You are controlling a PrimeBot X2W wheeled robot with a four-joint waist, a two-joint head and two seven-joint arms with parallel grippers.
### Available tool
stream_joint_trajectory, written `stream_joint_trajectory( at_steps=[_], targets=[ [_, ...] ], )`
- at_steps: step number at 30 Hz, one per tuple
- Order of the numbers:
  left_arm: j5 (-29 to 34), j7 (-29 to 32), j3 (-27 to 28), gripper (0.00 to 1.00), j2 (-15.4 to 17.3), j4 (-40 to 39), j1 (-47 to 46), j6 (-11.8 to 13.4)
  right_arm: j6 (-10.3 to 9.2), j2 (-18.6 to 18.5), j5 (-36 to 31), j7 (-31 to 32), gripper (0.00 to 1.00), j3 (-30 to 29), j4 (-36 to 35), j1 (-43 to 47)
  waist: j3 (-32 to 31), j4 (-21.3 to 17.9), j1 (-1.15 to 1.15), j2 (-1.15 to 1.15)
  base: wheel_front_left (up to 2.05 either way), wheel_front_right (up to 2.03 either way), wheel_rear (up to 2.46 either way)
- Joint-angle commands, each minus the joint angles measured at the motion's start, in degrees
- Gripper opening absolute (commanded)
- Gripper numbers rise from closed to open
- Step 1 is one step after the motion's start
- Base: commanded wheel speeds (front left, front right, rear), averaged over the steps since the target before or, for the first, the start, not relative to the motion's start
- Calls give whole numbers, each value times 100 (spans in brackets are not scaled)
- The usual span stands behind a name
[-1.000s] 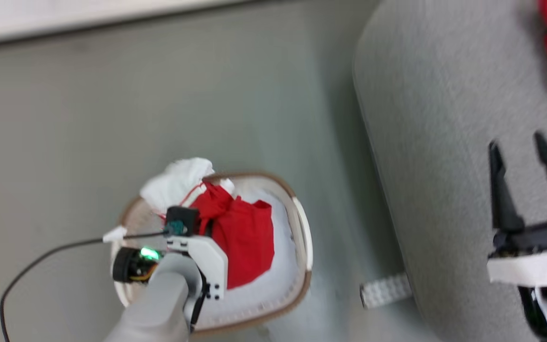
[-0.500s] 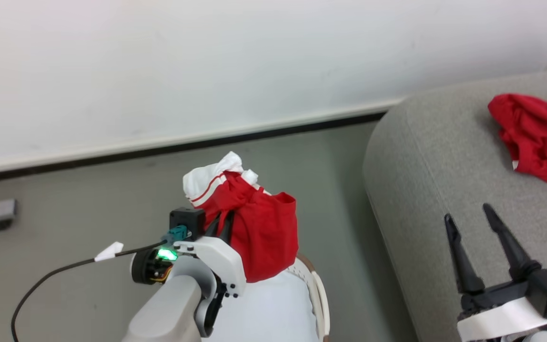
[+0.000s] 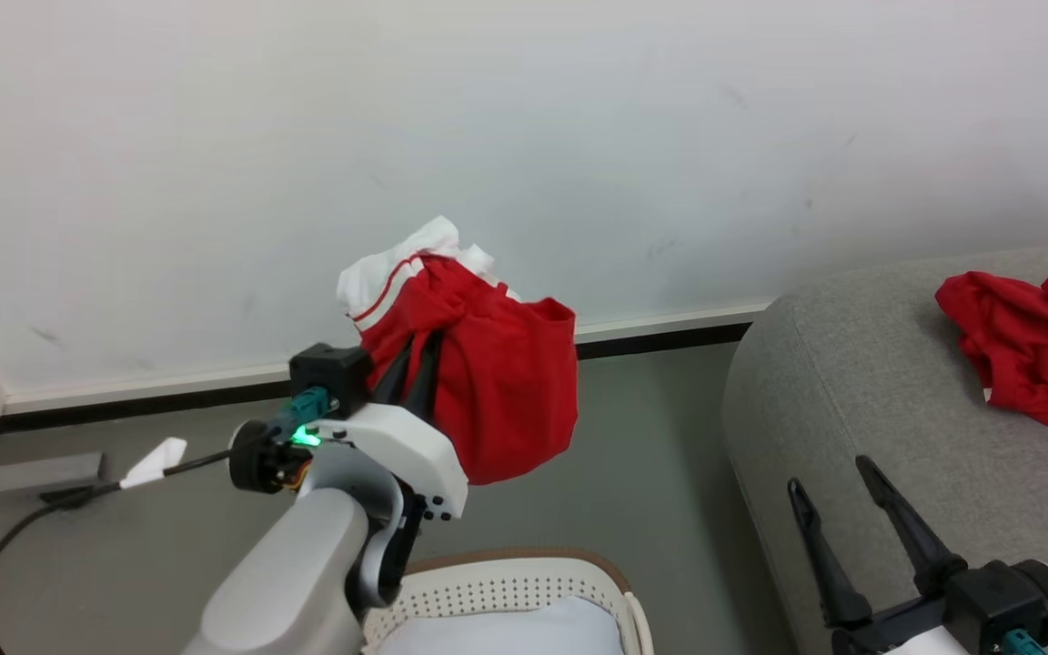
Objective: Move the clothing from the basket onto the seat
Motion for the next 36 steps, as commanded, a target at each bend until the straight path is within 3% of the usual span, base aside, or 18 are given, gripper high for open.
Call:
stream_joint_trajectory(
  at_steps=[1, 10, 17, 29, 36],
  targets=[
    [55, 81, 18, 0, 125, -289, 90, 57, -15, 7, -33, 0, 100, 48, -20, 95, -69, 51, 2, 0, 0, 0, 0],
    [140, 607, 21, 0, 454, -1903, 98, 369, -15, -58, 171, 0, 100, 561, -251, 127, -150, 161, 2, 0, 0, 0, 0],
    [179, 911, -38, 0, 584, -2696, 197, 546, -15, -655, 759, 0, 100, 1602, -751, -361, -106, 151, 2, 0, 0, 0, 0],
    [143, 1047, -367, 0, 381, -3005, 241, 486, -15, -1592, 1863, 1, 100, 2799, -764, -1693, -118, 357, 2, 0, 0, 0, 0],
    [125, 1074, -570, 0, 247, -2951, 172, 392, -15, -1596, 2312, 0, 100, 3382, -465, -2266, -147, 488, 2, 0, 0, 0, 0]
  ],
)
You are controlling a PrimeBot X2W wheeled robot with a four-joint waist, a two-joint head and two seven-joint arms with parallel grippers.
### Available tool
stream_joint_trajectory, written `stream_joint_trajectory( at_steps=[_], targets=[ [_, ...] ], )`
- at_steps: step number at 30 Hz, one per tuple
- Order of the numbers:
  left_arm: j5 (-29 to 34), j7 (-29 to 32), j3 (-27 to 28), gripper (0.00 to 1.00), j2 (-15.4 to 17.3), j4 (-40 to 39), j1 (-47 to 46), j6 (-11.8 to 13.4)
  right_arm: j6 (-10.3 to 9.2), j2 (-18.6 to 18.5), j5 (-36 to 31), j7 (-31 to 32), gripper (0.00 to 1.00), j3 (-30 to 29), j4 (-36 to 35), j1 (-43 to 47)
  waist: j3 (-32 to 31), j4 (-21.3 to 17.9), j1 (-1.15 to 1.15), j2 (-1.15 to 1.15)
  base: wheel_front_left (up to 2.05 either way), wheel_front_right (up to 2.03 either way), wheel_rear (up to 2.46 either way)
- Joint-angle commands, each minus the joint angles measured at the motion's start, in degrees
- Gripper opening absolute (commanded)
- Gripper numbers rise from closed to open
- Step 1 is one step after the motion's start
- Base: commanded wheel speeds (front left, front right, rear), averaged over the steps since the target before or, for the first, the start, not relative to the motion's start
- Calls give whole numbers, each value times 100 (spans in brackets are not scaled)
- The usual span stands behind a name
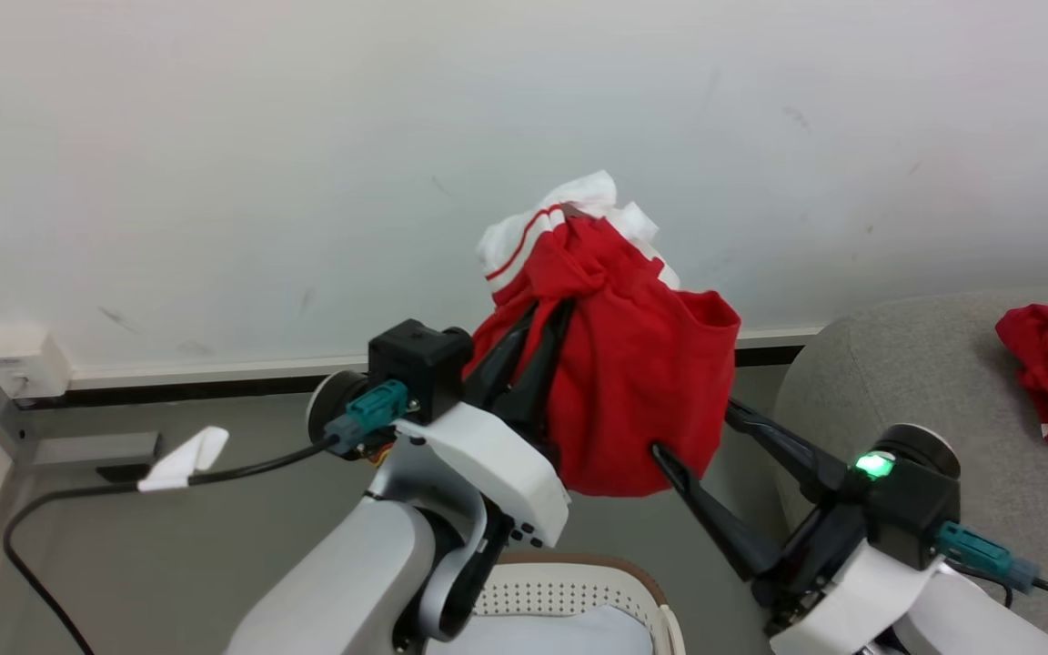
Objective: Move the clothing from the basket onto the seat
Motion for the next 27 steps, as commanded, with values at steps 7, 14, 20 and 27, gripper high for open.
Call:
stream_joint_trajectory(
  at_steps=[7, 14, 20, 27],
  targets=[
    [-58, 29, -177, 0, -143, 23, -59, -80, -15, 538, 11, 1, 100, 446, 790, -651, -41, 30, 0, 0, 0, 0, 0],
    [-131, 24, -241, 0, -259, 36, -83, -87, -15, 1051, -26, 1, 100, 468, 1513, -973, -25, 14, 0, 0, 0, 0, 0],
    [-159, 7, -281, 0, -286, 94, -64, -108, -15, 1278, 7, 1, 0, 322, 1604, -1027, -10, 9, 0, 0, 0, 0, 0],
    [-154, -9, -242, 0, -210, 176, -20, -45, -15, 1248, 50, -1, 0, 150, 1400, -964, 14, -30, 0, 0, 0, 0, 0]
  ],
)
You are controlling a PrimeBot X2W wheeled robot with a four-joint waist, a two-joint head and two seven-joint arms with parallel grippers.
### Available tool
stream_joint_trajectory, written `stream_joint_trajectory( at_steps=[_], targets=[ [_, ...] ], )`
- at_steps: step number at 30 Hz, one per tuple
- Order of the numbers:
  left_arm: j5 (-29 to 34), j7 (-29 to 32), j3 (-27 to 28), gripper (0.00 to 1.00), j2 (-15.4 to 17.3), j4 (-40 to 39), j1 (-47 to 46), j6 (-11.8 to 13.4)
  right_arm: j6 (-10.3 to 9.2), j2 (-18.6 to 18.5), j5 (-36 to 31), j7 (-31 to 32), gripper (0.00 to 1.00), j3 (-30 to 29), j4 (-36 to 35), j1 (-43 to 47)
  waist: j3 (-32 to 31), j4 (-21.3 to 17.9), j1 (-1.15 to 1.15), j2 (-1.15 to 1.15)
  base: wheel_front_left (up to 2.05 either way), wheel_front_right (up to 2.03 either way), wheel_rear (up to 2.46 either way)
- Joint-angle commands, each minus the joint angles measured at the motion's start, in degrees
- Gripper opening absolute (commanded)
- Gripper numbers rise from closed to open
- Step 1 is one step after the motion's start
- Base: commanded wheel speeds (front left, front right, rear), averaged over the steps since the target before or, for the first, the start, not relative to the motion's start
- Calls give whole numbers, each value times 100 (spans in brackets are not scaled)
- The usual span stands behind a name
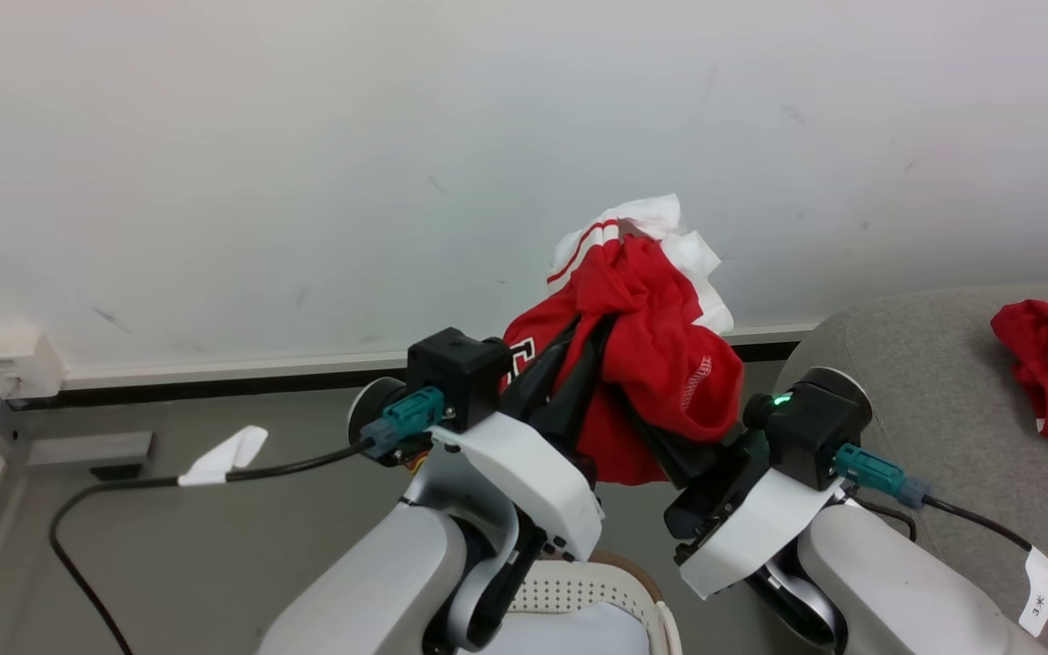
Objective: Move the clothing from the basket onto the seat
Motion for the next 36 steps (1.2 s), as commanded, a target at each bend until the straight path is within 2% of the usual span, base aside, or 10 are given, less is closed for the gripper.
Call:
stream_joint_trajectory(
  at_steps=[1, 4, 6, 7, 8, 27, 36],
  targets=[
    [-22, -16, 12, 0, 54, 41, 30, 31, -15, -40, 27, -4, 0, -56, -71, 9, 16, -16, 0, 0, 0, 0, 0],
    [11, -13, -7, 3, 84, 73, 29, 42, -15, -90, 16, -5, 0, -162, -151, 47, 40, -44, 0, 0, 0, 0, 0],
    [41, -29, -11, 26, 95, 102, 13, 54, -15, -117, -7, -6, 0, -212, -181, 70, 56, -63, 0, 0, 0, 0, 0],
    [65, -47, -18, 49, 104, 115, 5, 58, -15, -130, -14, -6, 0, -228, -188, 93, 61, -72, 0, 0, 0, 0, 0],
    [76, -59, -23, 100, 100, 124, 2, 68, -15, -140, -17, -5, 0, -254, -196, 114, 67, -81, 0, 0, 0, 0, 0],
    [100, -19, -135, 100, 283, 201, 67, 49, -15, -472, -157, -3, 0, -690, -394, 327, 160, -352, 0, 0, 0, 0, 0],
    [48, -18, -151, 100, 310, 166, 87, 72, -15, -564, -214, -4, 0, -816, -448, 339, 237, -726, 0, 0, 0, 0, 0]
  ],
)
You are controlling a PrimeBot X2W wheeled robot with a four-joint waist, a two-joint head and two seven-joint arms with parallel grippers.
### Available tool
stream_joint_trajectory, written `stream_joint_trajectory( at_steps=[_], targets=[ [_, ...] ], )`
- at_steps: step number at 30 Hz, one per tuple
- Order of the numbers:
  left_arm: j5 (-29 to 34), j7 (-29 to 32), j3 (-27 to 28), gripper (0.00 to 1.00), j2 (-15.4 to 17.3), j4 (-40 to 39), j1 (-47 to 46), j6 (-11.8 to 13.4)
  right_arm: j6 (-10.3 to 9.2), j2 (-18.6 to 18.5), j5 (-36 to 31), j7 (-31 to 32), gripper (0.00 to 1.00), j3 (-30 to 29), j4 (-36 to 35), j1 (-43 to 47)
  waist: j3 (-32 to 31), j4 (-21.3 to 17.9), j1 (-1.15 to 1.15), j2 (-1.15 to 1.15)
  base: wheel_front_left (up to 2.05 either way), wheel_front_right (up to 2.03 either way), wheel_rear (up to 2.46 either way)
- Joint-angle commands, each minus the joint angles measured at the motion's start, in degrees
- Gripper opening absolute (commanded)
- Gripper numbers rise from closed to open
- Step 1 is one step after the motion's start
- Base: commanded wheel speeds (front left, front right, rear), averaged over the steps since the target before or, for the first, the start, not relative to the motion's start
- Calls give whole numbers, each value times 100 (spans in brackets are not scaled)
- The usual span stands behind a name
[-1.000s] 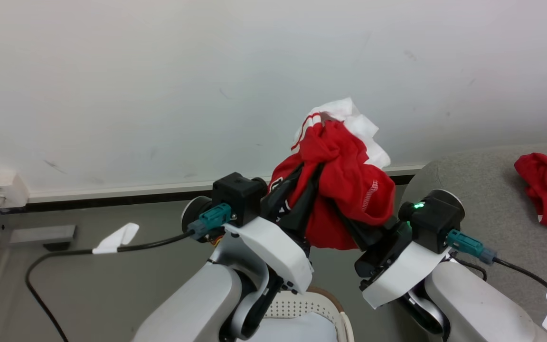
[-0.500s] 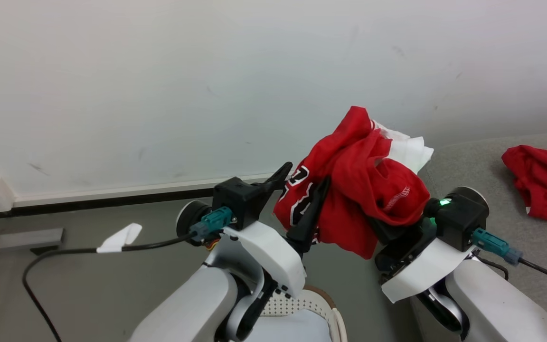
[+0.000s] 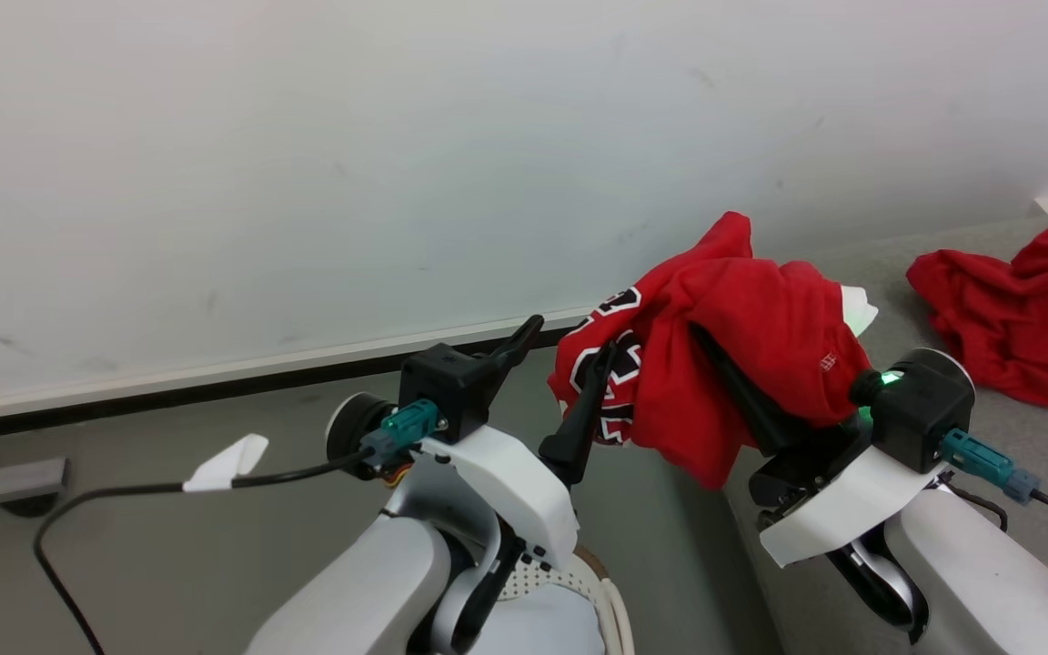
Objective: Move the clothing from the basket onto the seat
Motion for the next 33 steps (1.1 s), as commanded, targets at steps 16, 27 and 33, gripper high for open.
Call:
stream_joint_trajectory(
  at_steps=[16, 27, 33],
  targets=[
    [-104, -51, -114, 100, -56, -27, 26, -54, -15, -330, -139, -2, 0, -433, -95, 259, 187, -1080, 0, 0, 0, 0, 0],
    [-67, -62, -245, 100, -116, 47, -31, -74, -15, -467, -152, -2, 0, -751, -257, 403, 364, -1482, 0, 0, 0, 0, 0],
    [21, 29, -327, 100, -198, 126, -280, -121, -15, -531, -238, -2, 0, -1222, -288, 407, 852, -1458, 0, 0, 0, 0, 0]
  ],
)
